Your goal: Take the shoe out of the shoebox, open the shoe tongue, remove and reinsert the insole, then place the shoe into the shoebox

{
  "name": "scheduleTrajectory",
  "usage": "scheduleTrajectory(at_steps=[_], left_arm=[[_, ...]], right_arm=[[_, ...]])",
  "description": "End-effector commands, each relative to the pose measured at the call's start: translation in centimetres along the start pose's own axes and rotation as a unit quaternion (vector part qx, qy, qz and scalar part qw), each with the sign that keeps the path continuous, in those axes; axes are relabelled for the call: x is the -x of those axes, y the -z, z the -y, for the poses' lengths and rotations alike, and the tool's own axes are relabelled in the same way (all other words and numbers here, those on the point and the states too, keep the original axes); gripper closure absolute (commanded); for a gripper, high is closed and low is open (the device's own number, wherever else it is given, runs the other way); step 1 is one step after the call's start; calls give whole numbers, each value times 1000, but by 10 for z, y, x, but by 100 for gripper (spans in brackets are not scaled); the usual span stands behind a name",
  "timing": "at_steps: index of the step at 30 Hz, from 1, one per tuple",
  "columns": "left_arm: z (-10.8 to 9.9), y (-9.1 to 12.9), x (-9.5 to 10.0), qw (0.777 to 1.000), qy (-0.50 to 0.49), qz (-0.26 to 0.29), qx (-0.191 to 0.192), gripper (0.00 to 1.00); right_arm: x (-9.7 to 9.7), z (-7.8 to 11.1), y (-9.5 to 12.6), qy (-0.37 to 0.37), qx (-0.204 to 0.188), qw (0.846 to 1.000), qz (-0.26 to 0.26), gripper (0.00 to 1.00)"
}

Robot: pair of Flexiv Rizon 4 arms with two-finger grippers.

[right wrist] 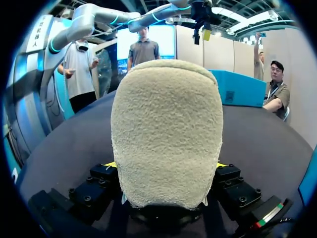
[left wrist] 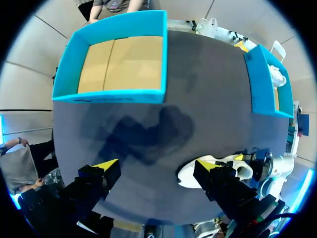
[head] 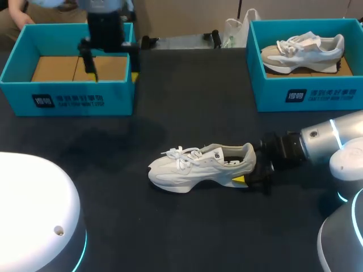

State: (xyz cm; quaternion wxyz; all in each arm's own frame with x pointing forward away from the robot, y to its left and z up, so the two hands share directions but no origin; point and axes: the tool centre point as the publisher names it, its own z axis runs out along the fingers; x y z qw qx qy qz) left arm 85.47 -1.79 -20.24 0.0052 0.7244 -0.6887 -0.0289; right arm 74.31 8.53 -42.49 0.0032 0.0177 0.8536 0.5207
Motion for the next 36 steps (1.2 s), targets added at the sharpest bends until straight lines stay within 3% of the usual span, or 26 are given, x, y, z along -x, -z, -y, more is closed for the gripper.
scheduleTrajectory(at_steps=[1, 24, 36], left_arm=[[-18, -11, -22, 1000, -2, 7, -10, 0], [-86, -54, -137, 997, -37, 47, -54, 0], [-101, -79, -184, 995, -63, 45, -55, 0]], right_arm=[[2, 6, -6, 0, -1, 1000, 0, 100], [2, 6, -6, 0, -1, 1000, 0, 100], [2, 6, -6, 0, -1, 1000, 0, 100]])
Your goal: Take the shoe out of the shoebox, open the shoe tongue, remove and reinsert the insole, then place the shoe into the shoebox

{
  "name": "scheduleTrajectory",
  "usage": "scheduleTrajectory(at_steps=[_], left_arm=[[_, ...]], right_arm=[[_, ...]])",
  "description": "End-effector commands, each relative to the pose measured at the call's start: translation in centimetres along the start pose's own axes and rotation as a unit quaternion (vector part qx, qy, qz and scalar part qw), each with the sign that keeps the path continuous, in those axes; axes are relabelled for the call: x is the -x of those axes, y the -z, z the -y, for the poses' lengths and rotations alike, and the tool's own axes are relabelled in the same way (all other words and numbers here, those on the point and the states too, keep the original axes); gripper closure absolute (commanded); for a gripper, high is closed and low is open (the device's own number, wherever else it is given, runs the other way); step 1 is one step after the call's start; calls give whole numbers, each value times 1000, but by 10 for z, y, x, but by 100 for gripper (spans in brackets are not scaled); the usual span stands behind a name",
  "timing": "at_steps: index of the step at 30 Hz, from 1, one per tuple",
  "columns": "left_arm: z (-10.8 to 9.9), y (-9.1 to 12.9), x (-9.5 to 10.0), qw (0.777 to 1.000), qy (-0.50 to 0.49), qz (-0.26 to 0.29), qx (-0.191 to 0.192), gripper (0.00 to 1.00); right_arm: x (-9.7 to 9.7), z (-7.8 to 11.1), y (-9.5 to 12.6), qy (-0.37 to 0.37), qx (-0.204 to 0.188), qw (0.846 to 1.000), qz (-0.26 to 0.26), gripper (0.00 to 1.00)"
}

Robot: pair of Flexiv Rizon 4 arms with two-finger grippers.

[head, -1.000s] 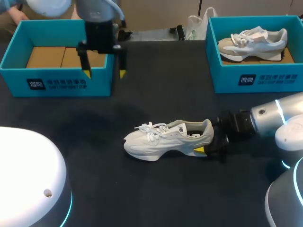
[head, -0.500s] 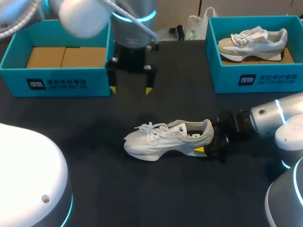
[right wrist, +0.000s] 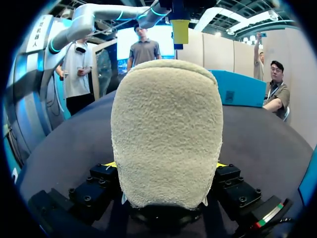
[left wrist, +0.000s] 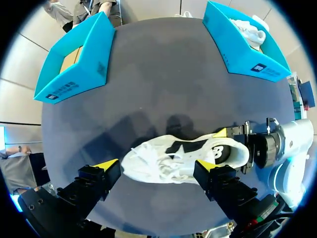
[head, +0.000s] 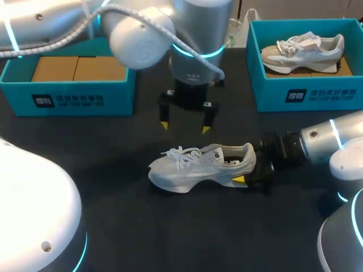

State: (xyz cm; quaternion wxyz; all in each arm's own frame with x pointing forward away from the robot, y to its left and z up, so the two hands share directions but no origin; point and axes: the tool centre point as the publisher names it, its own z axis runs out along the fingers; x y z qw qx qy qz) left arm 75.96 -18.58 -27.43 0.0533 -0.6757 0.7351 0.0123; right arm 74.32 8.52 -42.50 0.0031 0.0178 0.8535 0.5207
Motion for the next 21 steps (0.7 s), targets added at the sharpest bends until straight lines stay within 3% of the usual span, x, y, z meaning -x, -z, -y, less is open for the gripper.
scheduleTrajectory(at_steps=[1, 11, 21], left_arm=[[0, -8, -21, 1000, 3, 14, 3, 0], [-14, -22, -58, 1000, -4, 14, 4, 0], [-24, -43, -73, 999, -11, 38, 12, 0]], right_arm=[[2, 6, -6, 0, -1, 1000, 0, 100], [2, 6, -6, 0, -1, 1000, 0, 100], [2, 6, -6, 0, -1, 1000, 0, 100]])
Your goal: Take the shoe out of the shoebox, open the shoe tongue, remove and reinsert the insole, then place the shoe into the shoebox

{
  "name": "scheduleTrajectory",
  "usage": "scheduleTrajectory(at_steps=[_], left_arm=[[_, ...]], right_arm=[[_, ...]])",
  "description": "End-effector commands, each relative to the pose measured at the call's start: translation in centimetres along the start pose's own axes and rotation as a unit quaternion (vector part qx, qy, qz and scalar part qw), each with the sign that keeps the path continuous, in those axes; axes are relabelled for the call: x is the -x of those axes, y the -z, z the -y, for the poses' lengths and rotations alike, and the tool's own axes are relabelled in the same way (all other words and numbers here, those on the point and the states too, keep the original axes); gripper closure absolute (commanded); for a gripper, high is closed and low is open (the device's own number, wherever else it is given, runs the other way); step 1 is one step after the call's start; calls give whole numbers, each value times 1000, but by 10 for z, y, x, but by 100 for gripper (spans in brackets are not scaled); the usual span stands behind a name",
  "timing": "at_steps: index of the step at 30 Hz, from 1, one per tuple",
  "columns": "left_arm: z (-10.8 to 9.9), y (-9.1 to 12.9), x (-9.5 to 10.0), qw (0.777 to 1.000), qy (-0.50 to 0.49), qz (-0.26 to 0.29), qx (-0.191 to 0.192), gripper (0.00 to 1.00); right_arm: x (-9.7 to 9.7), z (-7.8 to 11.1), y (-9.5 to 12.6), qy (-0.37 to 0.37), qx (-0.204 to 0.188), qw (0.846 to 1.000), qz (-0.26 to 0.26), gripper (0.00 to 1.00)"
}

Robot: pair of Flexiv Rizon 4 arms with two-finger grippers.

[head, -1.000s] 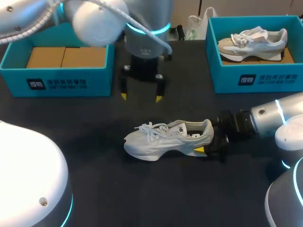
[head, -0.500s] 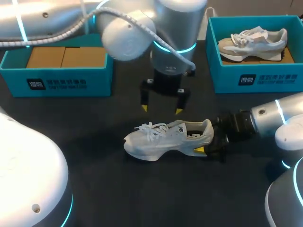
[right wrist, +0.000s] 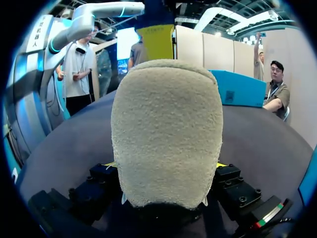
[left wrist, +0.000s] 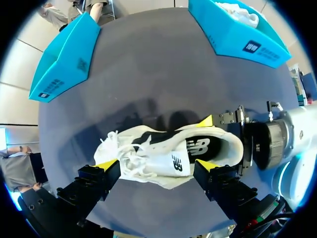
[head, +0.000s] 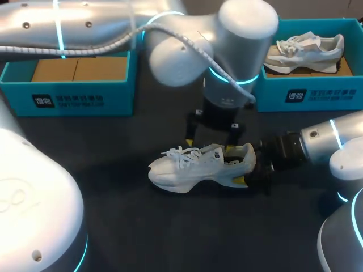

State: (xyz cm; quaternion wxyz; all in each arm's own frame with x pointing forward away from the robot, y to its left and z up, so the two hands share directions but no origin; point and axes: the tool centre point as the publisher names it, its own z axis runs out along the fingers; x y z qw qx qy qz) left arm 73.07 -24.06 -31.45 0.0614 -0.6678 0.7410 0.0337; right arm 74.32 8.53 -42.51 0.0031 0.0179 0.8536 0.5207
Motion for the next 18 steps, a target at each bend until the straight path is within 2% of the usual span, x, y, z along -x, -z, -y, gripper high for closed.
scheduleTrajectory(at_steps=[1, 9, 18], left_arm=[[2, -12, -14, 1000, 0, 20, 7, 0], [3, -29, -24, 999, 0, 37, 10, 0], [7, -41, -23, 997, 12, 71, 4, 0]], right_arm=[[2, 6, -6, 0, -1, 1000, 0, 100], [2, 6, -6, 0, -1, 1000, 0, 100], [2, 6, -6, 0, -1, 1000, 0, 100]])
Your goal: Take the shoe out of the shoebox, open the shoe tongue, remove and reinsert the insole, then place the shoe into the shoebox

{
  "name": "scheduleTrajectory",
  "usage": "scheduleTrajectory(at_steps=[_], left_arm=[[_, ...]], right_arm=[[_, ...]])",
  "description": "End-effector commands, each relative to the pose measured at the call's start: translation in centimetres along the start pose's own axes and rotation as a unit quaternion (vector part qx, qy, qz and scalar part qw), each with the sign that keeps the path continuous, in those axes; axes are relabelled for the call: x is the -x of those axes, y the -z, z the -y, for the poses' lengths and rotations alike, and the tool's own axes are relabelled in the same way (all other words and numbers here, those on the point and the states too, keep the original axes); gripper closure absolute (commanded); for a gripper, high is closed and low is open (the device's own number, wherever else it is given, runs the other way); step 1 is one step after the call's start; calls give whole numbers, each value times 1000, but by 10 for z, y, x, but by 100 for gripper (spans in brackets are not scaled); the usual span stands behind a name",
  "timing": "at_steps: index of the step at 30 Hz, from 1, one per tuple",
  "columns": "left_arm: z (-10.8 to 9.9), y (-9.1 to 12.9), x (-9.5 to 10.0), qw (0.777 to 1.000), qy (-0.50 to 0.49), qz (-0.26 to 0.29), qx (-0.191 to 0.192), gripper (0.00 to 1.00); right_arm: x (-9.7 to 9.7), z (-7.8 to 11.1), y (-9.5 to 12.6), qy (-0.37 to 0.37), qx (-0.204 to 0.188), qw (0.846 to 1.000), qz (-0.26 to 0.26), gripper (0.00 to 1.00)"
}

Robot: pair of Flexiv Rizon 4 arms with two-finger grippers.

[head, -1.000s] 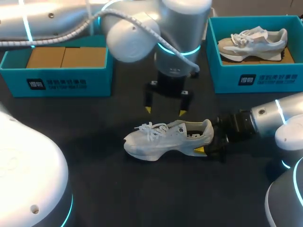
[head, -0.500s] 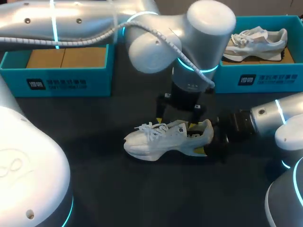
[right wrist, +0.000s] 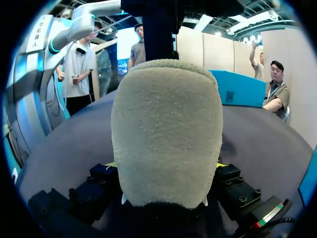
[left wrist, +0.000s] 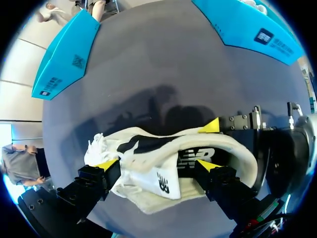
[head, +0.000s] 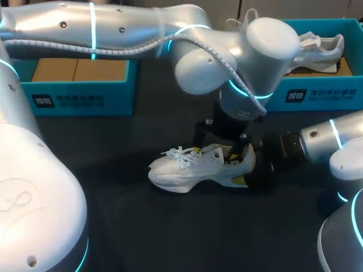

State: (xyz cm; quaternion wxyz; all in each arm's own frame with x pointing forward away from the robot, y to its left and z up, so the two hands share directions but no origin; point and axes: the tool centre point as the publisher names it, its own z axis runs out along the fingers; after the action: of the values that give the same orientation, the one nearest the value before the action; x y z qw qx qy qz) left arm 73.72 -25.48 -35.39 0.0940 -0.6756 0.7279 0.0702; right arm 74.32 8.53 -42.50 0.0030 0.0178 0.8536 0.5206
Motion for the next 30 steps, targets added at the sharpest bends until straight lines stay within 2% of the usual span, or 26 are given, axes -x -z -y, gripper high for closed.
scheduleTrajectory(at_steps=[1, 12, 28, 30], left_arm=[[0, -6, -4, 1000, 1, 27, -4, 0], [0, -15, 15, 999, 12, 52, -4, 0], [-7, 0, 42, 997, 34, 67, -12, 0], [-9, 3, 45, 997, 34, 67, -10, 7]], right_arm=[[2, 6, -6, 0, -1, 1000, 1, 100], [2, 6, -6, 0, -1, 1000, 1, 100], [2, 6, -6, 0, -1, 1000, 1, 100], [2, 6, -6, 0, -1, 1000, 1, 100]])
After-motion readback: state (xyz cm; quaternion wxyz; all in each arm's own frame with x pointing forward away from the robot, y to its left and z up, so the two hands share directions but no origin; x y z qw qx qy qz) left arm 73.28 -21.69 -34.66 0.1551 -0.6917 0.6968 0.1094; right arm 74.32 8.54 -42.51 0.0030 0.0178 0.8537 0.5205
